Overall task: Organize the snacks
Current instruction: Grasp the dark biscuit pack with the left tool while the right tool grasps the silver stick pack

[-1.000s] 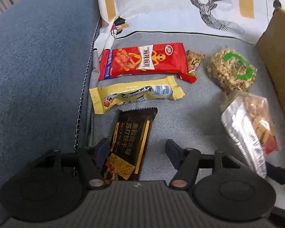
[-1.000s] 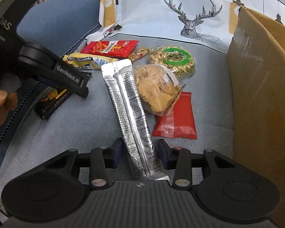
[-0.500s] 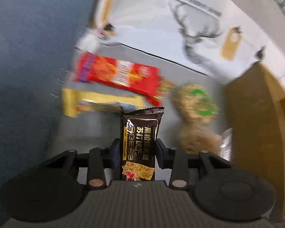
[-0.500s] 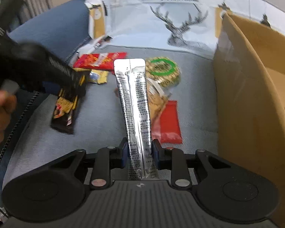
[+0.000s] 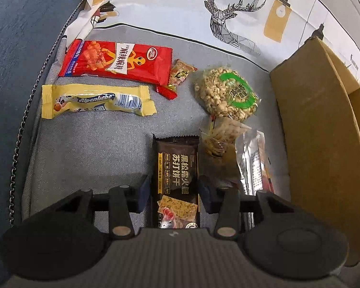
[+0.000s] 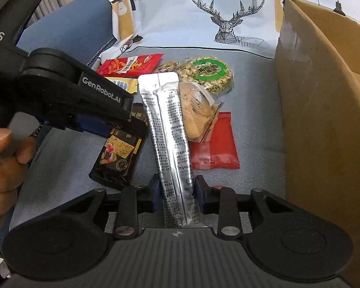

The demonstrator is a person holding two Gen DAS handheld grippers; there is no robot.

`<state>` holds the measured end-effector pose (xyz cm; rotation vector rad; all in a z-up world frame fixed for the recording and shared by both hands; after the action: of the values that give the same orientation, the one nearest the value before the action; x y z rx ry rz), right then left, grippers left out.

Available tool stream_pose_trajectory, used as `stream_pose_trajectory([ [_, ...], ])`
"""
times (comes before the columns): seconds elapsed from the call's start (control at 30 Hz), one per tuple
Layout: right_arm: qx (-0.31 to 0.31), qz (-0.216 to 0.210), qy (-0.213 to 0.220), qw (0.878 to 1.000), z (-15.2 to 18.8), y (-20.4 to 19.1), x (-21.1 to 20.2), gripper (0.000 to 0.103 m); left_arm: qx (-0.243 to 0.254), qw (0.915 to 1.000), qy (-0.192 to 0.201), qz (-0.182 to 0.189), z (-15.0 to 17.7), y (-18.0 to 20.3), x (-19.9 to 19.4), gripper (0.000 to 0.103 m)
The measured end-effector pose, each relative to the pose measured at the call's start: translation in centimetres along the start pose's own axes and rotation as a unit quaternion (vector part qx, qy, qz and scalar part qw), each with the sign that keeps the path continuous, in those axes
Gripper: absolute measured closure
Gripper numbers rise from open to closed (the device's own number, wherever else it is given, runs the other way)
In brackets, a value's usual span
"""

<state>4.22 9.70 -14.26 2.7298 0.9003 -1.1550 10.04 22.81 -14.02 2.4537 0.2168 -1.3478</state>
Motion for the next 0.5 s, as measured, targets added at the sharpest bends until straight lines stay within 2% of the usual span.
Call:
stream_pose_trajectory([
  [0.33, -0.001, -0.002, 0.000, 1.000, 0.09, 0.04, 0.21, 0.069, 0.010, 0.9999, -0.003, -0.003, 0.01, 0.09, 0.10, 0.051],
  [0.5, -0.004, -0.002, 0.003, 1.000, 0.08, 0.05, 0.12, 0.069, 0.023, 0.9996, -0.001, -0.018, -0.06, 0.08, -0.24, 0.046],
])
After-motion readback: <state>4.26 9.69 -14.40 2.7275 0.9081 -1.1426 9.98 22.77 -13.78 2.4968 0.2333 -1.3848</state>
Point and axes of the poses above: each gripper's, at about its wrist camera, not at the fingertips, and x roughly the way its jaws point, y to its right, z to its underside, the point moved 6 cm from there along x, roughly the way its jaws point, and after that the axes turned 9 degrees about y, right-handed, at the moved point
